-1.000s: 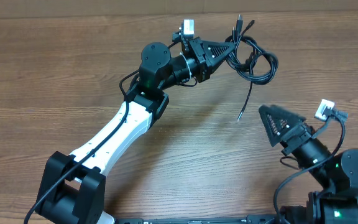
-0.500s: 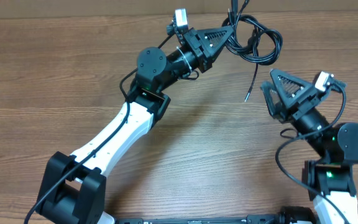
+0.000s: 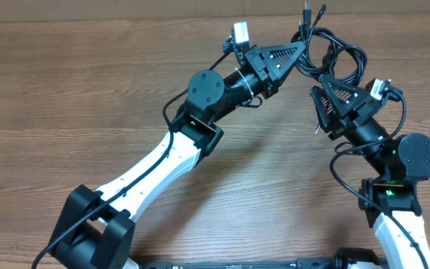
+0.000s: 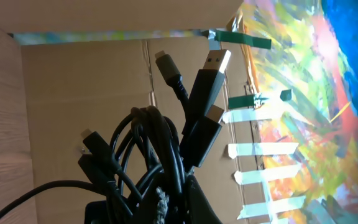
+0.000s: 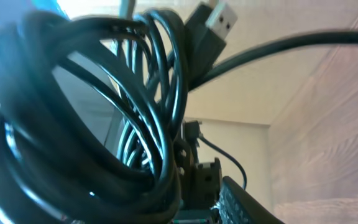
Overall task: Untangle cables
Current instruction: 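Move the right gripper up to the hanging cable loops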
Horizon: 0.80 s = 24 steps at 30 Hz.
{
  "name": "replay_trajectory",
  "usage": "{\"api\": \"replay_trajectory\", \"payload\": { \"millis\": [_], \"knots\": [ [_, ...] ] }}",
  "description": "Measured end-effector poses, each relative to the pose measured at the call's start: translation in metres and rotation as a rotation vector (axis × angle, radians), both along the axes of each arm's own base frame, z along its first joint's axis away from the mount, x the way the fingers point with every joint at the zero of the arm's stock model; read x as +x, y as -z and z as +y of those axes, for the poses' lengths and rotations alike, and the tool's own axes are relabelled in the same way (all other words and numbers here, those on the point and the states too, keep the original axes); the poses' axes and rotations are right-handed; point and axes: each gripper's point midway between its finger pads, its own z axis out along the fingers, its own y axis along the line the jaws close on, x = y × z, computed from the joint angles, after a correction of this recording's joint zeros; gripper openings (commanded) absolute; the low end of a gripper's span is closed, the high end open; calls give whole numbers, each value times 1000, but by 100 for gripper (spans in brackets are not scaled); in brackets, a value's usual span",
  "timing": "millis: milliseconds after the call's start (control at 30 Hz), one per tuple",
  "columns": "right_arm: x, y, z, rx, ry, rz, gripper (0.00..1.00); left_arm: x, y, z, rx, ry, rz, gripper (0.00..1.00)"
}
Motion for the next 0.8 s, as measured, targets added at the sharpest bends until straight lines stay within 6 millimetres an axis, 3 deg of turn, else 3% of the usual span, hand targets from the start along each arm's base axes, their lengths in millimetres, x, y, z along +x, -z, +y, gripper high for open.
{"api": "replay_trajectory", "payload": {
  "millis": [200, 333, 533, 800],
  "knots": [
    [8, 2, -11, 16, 75, 19, 40, 1, 0, 0, -11, 1, 19, 4],
    [14, 13, -18, 16, 123, 66, 20, 1, 1, 0, -13, 5, 28, 4],
    [16, 17, -20, 3, 142, 74, 4, 1, 1, 0, -12, 4, 33, 4],
    [16, 20, -20, -47, 146, 56, 4, 0, 3, -1, -7, 10, 38, 4]
  ]
}}
